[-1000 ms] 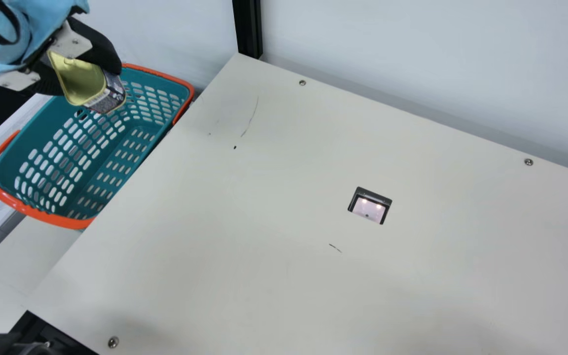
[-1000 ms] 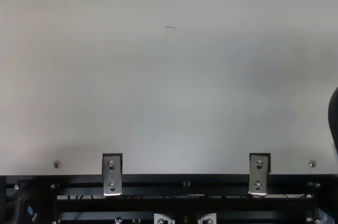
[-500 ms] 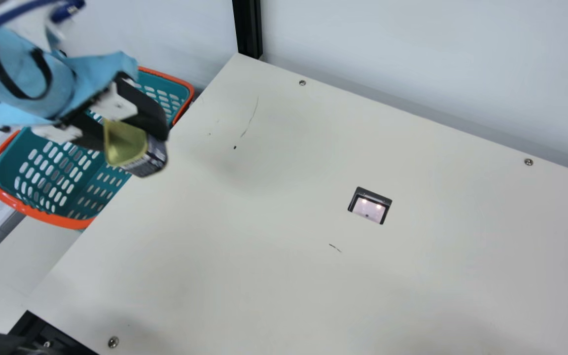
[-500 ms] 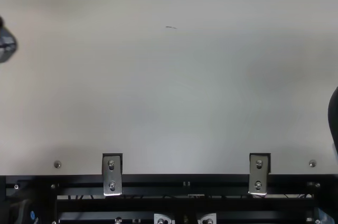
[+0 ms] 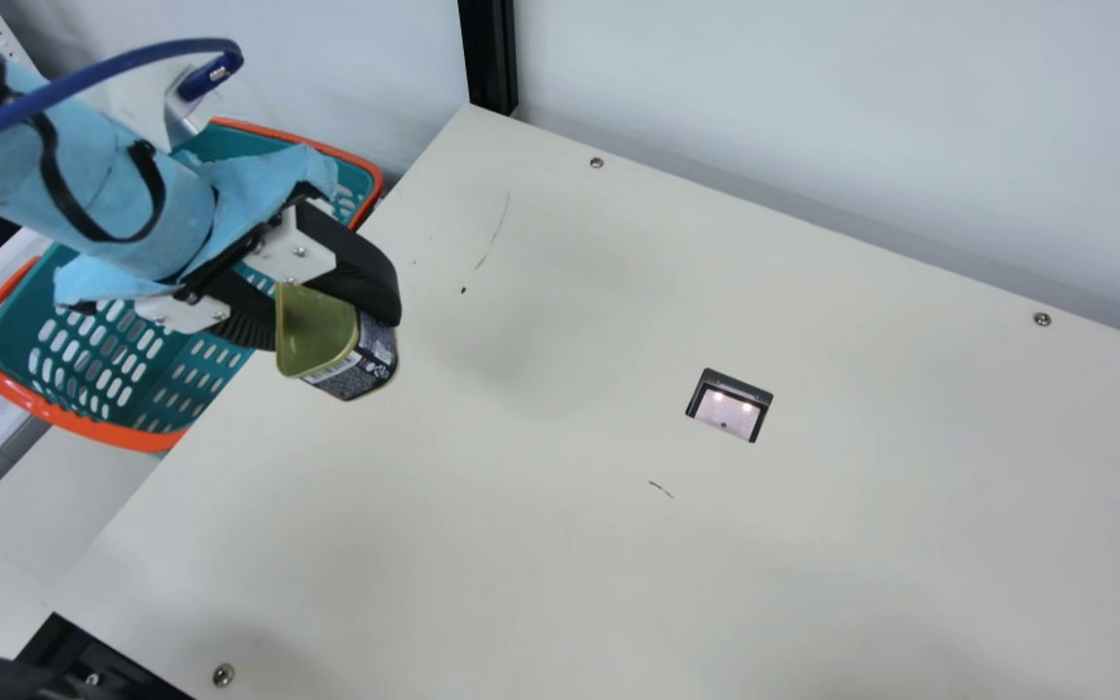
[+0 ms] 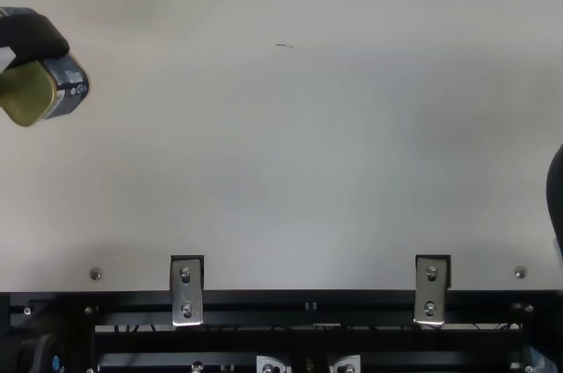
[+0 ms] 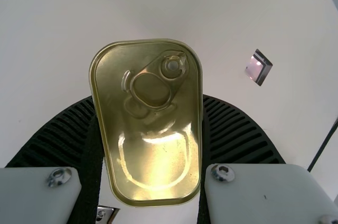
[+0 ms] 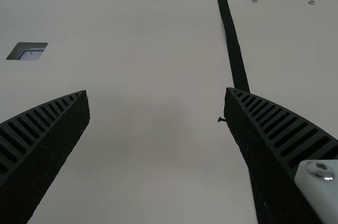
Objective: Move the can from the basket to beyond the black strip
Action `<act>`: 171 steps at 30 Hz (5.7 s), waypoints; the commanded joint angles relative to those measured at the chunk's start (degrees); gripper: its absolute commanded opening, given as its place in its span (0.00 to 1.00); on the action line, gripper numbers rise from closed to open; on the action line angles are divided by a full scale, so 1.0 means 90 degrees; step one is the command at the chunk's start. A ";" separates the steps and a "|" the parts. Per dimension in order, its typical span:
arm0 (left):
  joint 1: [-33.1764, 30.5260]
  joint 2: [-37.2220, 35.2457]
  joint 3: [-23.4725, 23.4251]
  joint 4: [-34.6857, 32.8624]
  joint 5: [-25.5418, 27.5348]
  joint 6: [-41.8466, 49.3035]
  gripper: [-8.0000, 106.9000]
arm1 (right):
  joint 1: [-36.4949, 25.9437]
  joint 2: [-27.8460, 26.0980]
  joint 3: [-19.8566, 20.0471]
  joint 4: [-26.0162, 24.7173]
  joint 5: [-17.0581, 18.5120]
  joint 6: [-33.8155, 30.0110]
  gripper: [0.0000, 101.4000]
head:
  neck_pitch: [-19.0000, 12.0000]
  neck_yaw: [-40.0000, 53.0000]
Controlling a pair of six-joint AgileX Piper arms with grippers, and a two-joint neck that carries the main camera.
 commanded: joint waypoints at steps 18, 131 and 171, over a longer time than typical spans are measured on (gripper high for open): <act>0.0712 0.0942 0.0639 -0.2226 0.0005 0.0306 0.16 | 0.0000 0.0000 0.0000 0.0000 0.0000 0.0000 1.00 | -0.0213 0.0084; -0.1801 -0.0259 0.1184 0.0059 -0.3177 -0.0644 0.16 | 0.0000 0.0000 0.0000 0.0000 0.0000 0.0000 1.00 | 0.0042 -0.2115; -0.3847 0.0475 0.2347 0.1519 -0.9041 0.0629 0.16 | 0.0000 0.0000 0.0000 0.0000 0.0000 0.0000 1.00 | 0.0042 -0.2115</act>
